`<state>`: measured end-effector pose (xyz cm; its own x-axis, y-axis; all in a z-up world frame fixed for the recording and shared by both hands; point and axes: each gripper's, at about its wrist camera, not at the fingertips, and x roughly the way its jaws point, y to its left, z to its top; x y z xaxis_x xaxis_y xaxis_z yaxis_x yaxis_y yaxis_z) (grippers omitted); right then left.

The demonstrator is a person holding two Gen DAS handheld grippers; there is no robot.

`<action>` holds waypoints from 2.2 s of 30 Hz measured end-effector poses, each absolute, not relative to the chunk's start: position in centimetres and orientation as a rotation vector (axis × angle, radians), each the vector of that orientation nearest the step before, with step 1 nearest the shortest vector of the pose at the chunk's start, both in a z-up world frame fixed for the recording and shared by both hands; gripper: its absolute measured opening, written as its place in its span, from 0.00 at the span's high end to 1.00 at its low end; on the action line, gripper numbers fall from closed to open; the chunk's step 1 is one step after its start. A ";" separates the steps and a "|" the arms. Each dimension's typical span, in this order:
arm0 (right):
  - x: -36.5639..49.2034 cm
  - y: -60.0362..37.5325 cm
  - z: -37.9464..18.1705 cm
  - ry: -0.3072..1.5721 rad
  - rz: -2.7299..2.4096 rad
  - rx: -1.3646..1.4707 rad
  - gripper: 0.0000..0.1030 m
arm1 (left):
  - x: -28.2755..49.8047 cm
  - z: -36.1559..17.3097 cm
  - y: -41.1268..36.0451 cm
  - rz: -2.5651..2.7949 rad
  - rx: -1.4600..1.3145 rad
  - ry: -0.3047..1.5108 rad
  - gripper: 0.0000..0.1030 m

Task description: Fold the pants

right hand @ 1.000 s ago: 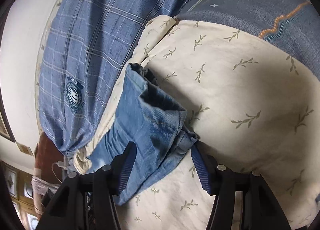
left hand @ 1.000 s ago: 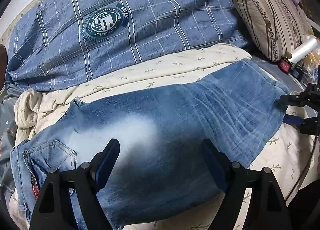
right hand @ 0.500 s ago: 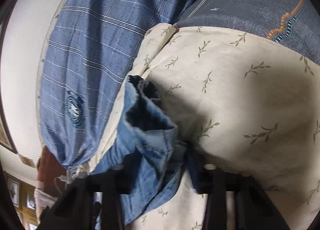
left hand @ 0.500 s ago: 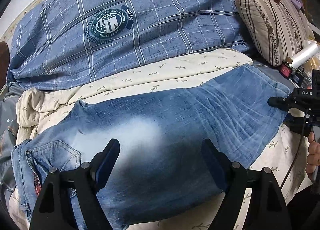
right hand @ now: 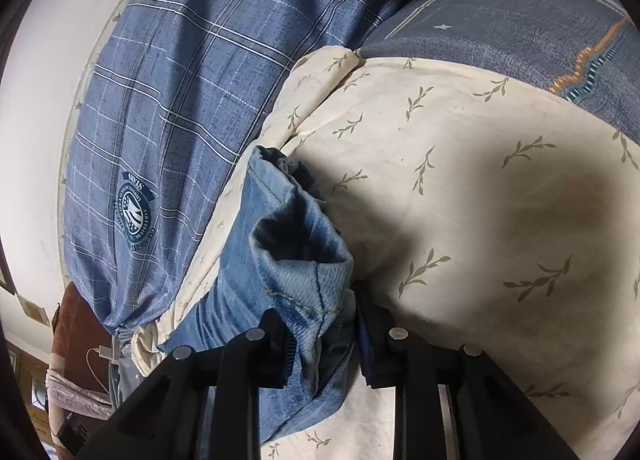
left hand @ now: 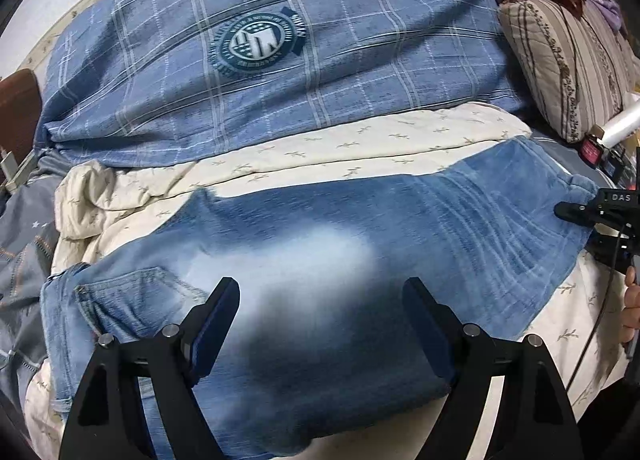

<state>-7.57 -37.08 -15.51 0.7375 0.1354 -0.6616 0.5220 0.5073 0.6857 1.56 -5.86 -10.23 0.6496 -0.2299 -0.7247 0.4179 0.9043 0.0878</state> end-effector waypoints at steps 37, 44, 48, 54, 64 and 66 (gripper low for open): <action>-6.3 -33.4 -9.0 0.611 -0.238 0.728 0.44 | 4.1 -11.5 -1.9 -0.215 0.225 0.846 0.18; -4.2 -33.8 -13.0 0.786 -0.323 0.774 0.46 | 5.8 -12.5 1.1 -0.094 0.199 0.917 0.18; -4.0 -32.7 -12.8 0.805 -0.329 0.675 0.46 | 5.8 -13.7 1.0 -0.069 0.271 0.935 0.18; -3.8 -31.6 -10.3 0.722 -0.305 0.640 0.46 | 5.2 -12.5 1.2 -0.074 0.236 0.892 0.18; 2.8 -29.8 -11.0 0.737 -0.259 0.578 0.46 | 5.6 -10.8 4.2 0.042 0.182 0.814 0.18; 4.3 -29.9 -11.8 0.772 -0.279 0.566 0.46 | 6.1 -11.0 5.3 0.080 0.169 0.818 0.18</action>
<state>4.26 -29.91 -11.80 0.6901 -0.0341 -0.7229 0.4362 0.8167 0.3778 6.11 5.28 -10.96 0.6813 0.1357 -0.7193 -0.0053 0.9836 0.1805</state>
